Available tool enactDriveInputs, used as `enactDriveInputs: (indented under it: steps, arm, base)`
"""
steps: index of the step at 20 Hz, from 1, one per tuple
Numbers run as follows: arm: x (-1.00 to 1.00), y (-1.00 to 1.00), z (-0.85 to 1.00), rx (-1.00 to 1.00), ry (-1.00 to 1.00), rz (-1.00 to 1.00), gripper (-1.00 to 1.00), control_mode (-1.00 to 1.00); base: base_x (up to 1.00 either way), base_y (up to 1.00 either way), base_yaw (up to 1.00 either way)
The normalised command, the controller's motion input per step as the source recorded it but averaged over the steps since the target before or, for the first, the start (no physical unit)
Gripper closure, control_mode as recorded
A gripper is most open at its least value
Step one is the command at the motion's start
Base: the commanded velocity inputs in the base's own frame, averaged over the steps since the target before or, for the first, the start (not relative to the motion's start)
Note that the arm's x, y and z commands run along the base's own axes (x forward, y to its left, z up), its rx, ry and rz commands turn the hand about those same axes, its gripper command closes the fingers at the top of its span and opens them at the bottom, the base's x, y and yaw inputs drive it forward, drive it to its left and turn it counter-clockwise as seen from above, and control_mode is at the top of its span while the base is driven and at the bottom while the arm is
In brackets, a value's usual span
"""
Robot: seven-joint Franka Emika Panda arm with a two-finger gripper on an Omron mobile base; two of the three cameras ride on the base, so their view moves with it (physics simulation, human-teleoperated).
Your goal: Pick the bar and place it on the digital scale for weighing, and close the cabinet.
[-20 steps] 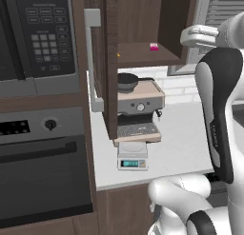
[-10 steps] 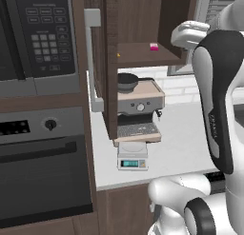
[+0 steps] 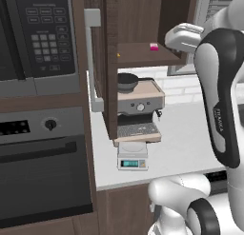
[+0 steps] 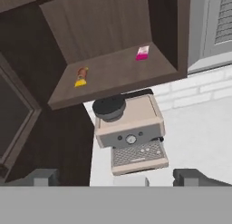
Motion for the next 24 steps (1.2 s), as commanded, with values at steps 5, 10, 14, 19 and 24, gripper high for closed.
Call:
enactDriveInputs:
  steps: [5,10,14,19,24]
  arm:
    - [0.51,0.10,-0.12,0.00,0.00,0.03,-1.00,-1.00]
    - [0.49,0.27,-0.13,-0.04,0.01,0.00,-1.00,-1.00]
    - [0.30,0.00,-0.23,0.00,0.00,0.00,-1.00,-1.00]
    - [0.27,0.00,-0.18,0.00,0.00,0.00,-1.00,-1.00]
    - [0.31,0.03,-0.01,0.00,0.02,0.00,-1.00,-1.00]
  base:
    - [0.00,0.00,0.00]
    - [0.00,0.00,0.00]
    - [0.00,0.00,0.00]
    - [0.00,0.00,0.00]
    - [0.00,0.00,0.00]
